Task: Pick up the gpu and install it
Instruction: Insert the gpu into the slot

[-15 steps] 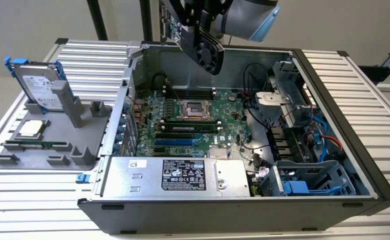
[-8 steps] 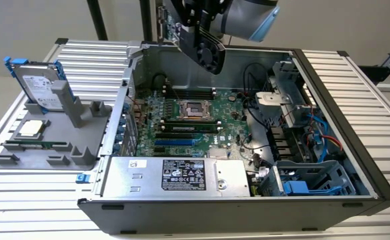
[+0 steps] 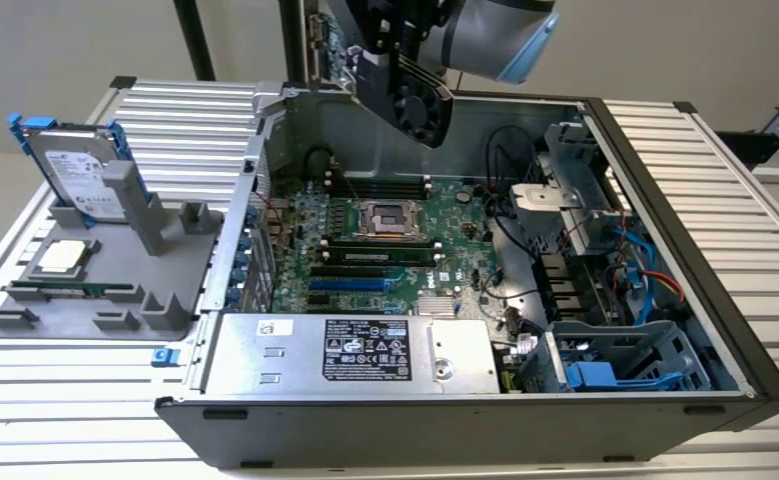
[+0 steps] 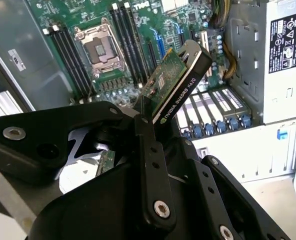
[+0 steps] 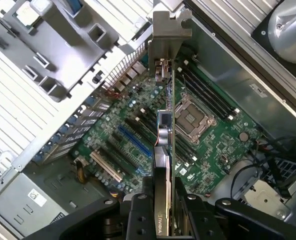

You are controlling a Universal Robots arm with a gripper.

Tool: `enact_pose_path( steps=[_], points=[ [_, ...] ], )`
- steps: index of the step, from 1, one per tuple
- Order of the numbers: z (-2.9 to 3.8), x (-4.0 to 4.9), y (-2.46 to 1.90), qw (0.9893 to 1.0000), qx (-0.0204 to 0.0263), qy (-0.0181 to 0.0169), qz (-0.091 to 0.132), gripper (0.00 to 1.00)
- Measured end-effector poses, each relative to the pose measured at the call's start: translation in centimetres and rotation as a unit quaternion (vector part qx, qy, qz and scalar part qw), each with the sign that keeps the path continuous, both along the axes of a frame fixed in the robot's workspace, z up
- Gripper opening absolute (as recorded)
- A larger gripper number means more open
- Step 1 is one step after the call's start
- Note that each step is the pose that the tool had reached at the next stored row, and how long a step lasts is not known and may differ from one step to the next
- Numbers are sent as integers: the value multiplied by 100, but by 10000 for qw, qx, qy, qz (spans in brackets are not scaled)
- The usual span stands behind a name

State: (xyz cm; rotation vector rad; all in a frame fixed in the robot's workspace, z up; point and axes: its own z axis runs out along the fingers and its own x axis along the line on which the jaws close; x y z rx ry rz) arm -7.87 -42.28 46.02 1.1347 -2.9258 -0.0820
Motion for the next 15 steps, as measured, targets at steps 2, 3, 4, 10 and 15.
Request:
enact_pose_path(
  steps=[2,3,4,10,15],
  points=[
    [0,0,0,10000,0,0,81,0],
    [0,0,0,9999,0,0,123,0],
    [0,0,0,9999,0,0,166,0],
    [0,0,0,9992,0,0,412,0],
    [0,0,0,9981,0,0,619,0]
  ],
)
